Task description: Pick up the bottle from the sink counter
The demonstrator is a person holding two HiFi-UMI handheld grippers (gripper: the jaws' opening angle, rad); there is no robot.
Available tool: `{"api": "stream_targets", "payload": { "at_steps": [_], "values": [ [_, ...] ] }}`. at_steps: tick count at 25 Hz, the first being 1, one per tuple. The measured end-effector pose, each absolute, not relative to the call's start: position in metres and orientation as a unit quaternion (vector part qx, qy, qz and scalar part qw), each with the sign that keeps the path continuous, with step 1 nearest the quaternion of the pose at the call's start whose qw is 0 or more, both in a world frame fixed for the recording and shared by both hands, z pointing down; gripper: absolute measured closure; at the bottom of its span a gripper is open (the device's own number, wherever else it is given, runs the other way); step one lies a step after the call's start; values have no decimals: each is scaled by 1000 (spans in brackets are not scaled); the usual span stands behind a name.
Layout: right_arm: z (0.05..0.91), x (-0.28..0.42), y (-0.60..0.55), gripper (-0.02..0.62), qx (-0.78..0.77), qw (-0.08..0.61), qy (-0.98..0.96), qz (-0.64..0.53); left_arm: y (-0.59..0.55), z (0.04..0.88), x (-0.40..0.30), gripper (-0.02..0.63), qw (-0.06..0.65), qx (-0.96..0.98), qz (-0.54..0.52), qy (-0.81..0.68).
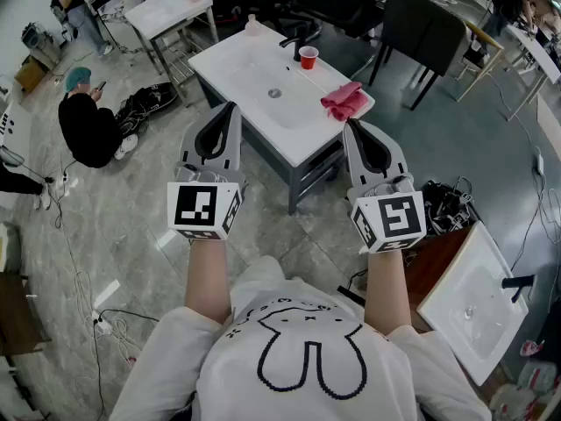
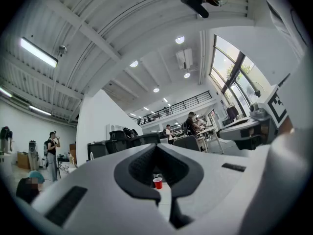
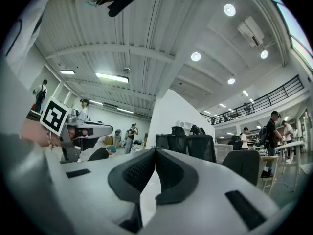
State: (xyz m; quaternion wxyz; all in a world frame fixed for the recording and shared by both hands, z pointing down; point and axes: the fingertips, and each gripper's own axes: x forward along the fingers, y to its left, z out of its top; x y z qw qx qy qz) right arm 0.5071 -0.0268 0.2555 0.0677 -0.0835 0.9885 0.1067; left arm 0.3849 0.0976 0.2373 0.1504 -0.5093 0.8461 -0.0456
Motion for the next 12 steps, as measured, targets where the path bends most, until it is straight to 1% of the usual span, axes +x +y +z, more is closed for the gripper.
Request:
{"api": "stream_targets", "payload": {
  "at_steps": [6, 12],
  "values": [
    [261, 495, -35, 566, -80, 62, 989, 107, 91, 247, 374, 600, 145, -509, -45, 847],
    [264, 453, -34, 565, -73, 53, 989, 114, 96, 250, 328, 600, 141, -504, -40, 851]
  ]
}}
